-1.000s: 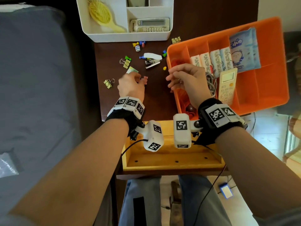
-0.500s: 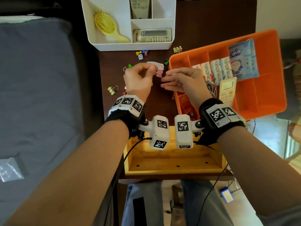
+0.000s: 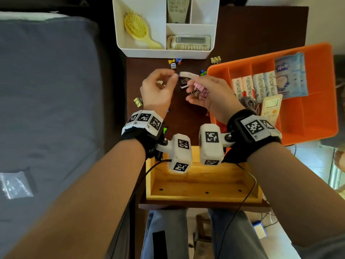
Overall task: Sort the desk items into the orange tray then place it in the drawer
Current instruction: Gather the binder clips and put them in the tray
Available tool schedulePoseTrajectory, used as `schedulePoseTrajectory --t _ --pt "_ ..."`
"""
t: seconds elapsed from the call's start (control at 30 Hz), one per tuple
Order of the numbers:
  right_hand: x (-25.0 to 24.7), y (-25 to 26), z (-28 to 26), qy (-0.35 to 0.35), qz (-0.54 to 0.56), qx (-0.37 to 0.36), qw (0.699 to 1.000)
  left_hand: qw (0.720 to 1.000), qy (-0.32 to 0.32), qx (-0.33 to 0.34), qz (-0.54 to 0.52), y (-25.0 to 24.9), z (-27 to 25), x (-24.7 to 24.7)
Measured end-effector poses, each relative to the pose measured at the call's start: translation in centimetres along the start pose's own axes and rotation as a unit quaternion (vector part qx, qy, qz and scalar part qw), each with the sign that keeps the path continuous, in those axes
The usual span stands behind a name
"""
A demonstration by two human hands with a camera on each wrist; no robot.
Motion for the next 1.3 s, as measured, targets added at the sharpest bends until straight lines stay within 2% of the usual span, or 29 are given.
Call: schedulePoseTrajectory --t 0.13,0.23,0.3,0.4,0.67,0.8,0.97,1.13,1.3 --pt "1.2 -0.8 0.2 0.017 -0.045 -0.001 0.999 0.98 -0.082 -0.053 0.174 3.1 0.0 -3.2" --pt "1.7 -1.6 0.2 0.028 -0.061 0.004 0.998 0.958 -0.071 -0.111 0.255 5.8 -0.3 -4.7" --pt "1.9 -2.1 0.3 0.031 -0.066 0.006 0.997 0.953 -0.048 -0.136 0.267 7.6 -0.2 -5.2" --pt "2.0 -2.8 0.5 0.033 -0.071 0.009 0.997 0.951 -0.026 -0.139 0.275 9.3 -0.1 -5.2" --pt "2.0 -3.3 0.7 0.024 -0.082 0.014 0.996 0.961 -0.054 -0.139 0.233 9.5 -0.2 -5.1" --pt "1.9 -3.1 0.8 0.016 -0.085 0.024 0.996 0.981 -0.084 -0.091 0.148 7.3 -0.6 -5.2" --pt "2.2 -2.9 0.8 0.028 -0.068 0.051 0.996 0.999 -0.016 -0.019 0.024 2.8 -0.7 -3.2" --pt "2.8 -2.2 0.8 0.036 -0.005 0.071 0.997 0.997 0.072 0.032 0.022 0.1 -0.4 -0.6" --pt "2.6 -1.3 1.2 0.044 0.027 0.059 0.997 0.992 0.101 0.065 0.028 -0.9 0.0 0.1"
Point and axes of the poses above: each hand's wrist, its own z-axis towards the middle knuckle, its own x-axis out of the palm, y = z × x, the point moved 6 cm from there along z, towards the middle knuckle, and after that the axes turned 4 degrees about z, right-handed, at the moved point
